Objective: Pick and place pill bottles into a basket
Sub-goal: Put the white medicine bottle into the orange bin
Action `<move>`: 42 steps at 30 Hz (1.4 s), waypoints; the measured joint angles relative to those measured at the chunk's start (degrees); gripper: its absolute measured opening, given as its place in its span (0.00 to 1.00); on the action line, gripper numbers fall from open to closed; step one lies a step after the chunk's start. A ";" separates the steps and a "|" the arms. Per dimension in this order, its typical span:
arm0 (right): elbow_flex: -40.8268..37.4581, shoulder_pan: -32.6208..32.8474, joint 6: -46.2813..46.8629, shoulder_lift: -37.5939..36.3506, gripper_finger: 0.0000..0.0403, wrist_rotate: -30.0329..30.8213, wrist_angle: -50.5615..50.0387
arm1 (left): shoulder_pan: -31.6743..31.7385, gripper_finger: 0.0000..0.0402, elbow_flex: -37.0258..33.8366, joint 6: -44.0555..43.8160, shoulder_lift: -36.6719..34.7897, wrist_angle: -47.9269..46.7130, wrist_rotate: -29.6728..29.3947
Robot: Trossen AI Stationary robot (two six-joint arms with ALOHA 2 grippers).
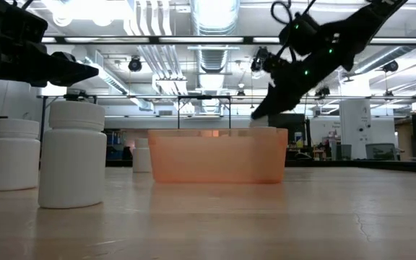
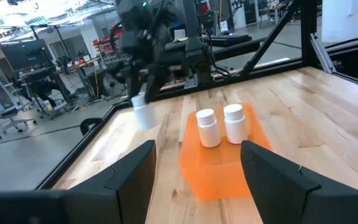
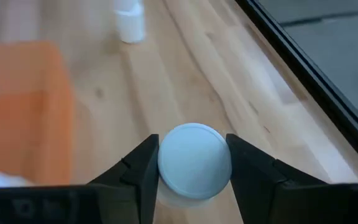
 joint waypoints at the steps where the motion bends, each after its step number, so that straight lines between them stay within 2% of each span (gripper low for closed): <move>1: 0.00 0.82 -0.33 -0.79 0.36 -0.73 -0.10 | -0.02 0.54 0.00 0.00 0.00 -0.02 0.00; 4: 0.27 3.34 -0.47 -2.78 0.36 -3.43 -0.08 | -0.01 0.54 0.00 -0.01 0.00 0.00 0.00; 9: 3.36 7.82 -0.45 -3.83 0.36 -3.80 -1.94 | -0.02 0.54 0.00 -0.01 0.00 -0.02 -0.01; 19: 9.49 15.25 -4.73 2.84 0.36 -3.97 -2.95 | 0.00 0.54 0.00 -0.02 -0.07 -0.02 -0.02; 33: 14.00 15.85 -5.40 15.11 0.36 -5.38 -2.95 | -0.01 0.54 0.00 -0.01 0.00 -0.02 0.00; 42: 15.36 15.84 -5.76 17.26 0.36 -6.98 -2.83 | -0.01 0.54 0.00 -0.02 0.11 -0.01 -0.01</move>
